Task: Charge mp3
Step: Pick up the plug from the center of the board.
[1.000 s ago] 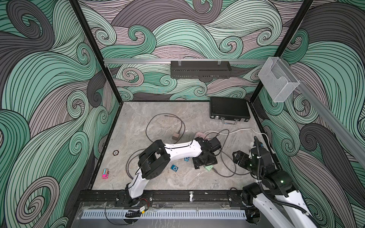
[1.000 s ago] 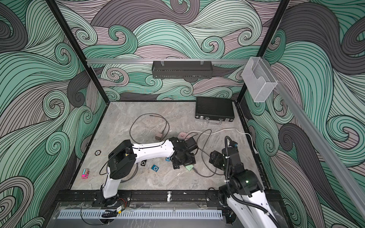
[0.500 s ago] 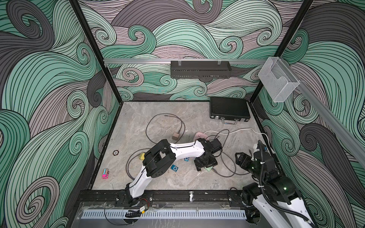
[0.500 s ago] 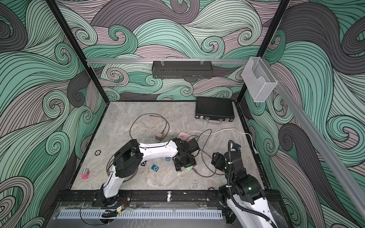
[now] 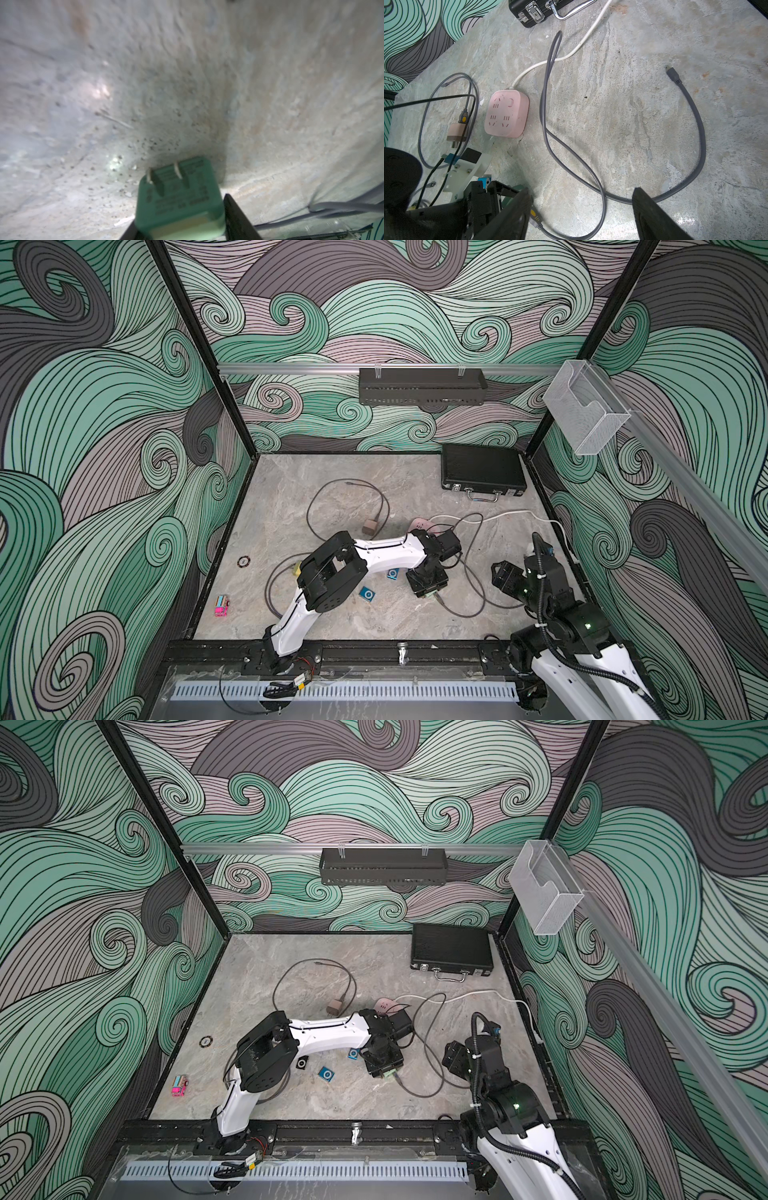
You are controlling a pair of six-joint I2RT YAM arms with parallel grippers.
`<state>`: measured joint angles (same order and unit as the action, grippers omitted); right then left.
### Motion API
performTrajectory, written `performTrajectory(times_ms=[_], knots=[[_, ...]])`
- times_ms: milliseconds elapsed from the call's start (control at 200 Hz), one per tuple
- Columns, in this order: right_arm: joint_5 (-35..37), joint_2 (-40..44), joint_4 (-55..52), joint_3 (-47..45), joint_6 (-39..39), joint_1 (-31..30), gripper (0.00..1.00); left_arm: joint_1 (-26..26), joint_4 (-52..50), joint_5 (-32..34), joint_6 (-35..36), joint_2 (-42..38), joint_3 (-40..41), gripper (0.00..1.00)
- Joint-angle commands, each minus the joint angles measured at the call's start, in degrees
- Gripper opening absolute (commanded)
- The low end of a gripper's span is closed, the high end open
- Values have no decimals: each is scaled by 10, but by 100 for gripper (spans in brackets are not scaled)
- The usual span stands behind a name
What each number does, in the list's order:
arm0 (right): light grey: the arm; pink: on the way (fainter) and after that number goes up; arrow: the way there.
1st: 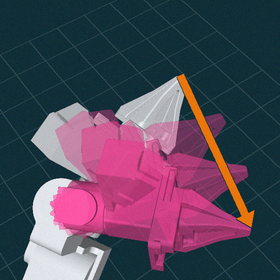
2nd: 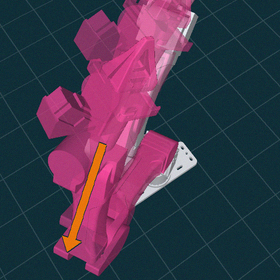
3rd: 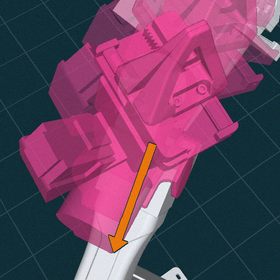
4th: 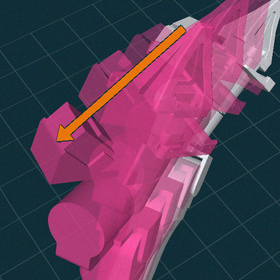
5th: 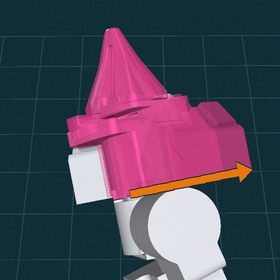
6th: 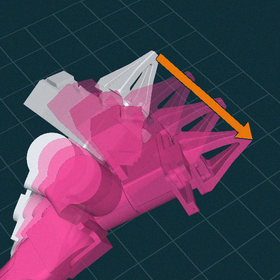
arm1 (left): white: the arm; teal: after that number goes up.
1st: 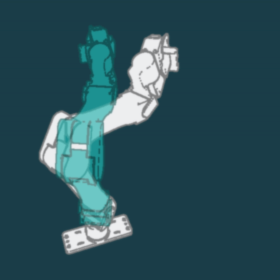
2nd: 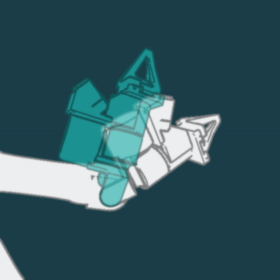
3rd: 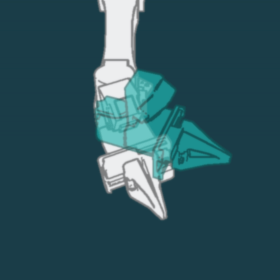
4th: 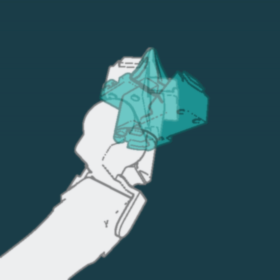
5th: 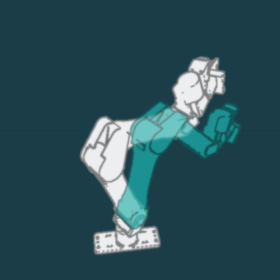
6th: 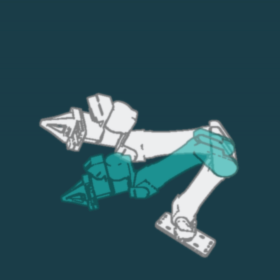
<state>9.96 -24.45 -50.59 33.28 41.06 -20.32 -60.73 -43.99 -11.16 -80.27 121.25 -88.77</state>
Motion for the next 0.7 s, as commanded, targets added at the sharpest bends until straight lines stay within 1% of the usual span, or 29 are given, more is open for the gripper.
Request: performTrajectory(times_ms=[0,55,130,315,535,696], knots=[[-10,-19,25,-7,7,-4,76,18,-4,34,14,-2,28,43],[-20,-28,34,-8,8,-5,76,22,8,32,19,-8,39,35],[-33,-39,42,-5,11,-8,76,25,20,29,28,-20,48,32],[-62,-52,51,16,17,-19,76,39,39,29,68,-67,55,31],[-92,-60,55,53,28,-40,75,74,36,34,120,-135,65,30],[-84,-64,49,77,38,-54,75,101,44,-3,158,-187,82,29]])
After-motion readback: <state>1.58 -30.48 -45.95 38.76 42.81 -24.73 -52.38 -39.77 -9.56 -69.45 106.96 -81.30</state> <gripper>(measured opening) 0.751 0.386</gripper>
